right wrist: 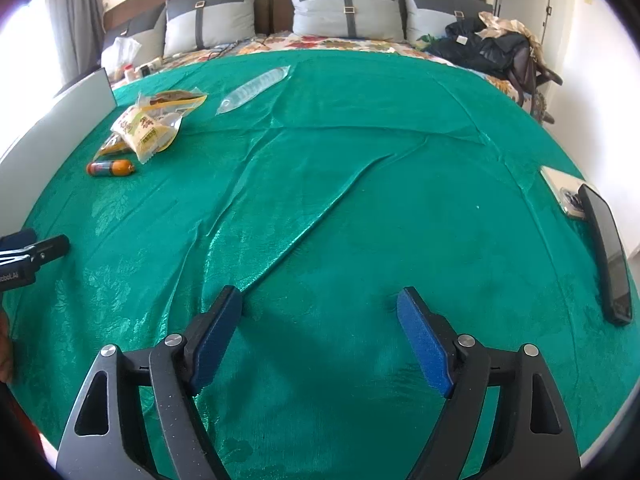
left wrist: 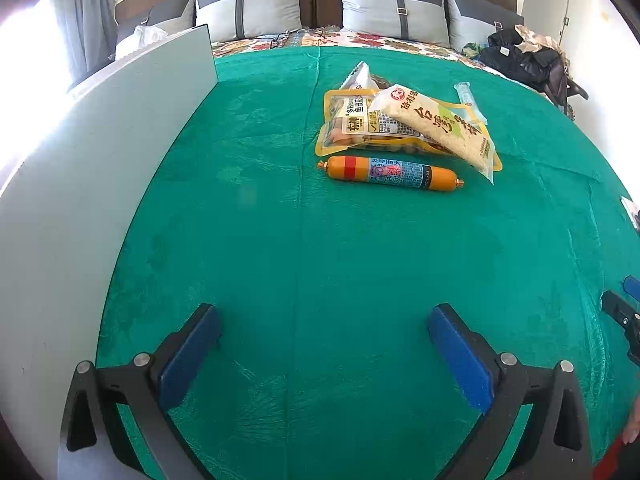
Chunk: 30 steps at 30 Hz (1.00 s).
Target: Organize snacks
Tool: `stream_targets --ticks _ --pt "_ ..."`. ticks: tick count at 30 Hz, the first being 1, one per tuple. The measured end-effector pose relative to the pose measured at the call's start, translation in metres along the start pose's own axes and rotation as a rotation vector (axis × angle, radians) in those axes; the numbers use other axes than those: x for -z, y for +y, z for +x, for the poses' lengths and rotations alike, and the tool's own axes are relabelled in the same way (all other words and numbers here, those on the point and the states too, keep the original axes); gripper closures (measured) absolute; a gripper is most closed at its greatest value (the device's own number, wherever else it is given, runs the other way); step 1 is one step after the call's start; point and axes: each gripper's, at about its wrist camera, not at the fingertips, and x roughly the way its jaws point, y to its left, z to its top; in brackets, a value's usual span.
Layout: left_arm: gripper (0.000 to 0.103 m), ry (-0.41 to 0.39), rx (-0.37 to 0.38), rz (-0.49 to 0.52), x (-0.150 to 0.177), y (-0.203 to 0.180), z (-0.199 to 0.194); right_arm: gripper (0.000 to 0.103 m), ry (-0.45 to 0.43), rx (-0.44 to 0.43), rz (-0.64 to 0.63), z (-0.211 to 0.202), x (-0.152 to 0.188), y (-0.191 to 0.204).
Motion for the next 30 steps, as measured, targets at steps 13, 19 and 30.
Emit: stream_targets --ticks 13,19,30 --pt "0.000 -0.005 -0.005 -0.003 0.0020 -0.0004 0.0011 0.015 -0.001 0.004 0.004 -0.0004 -0.0001 -0.0003" --pt "0.000 -0.005 -0.005 -0.003 0.0020 -0.0003 0.0009 0.015 -0.001 0.004 0.004 -0.0003 -0.0001 -0.0001" --pt "0.000 -0.005 -0.005 -0.004 0.0019 0.0001 0.0006 0.013 0.001 -0.002 0.002 0.0004 -0.0005 0.0023"
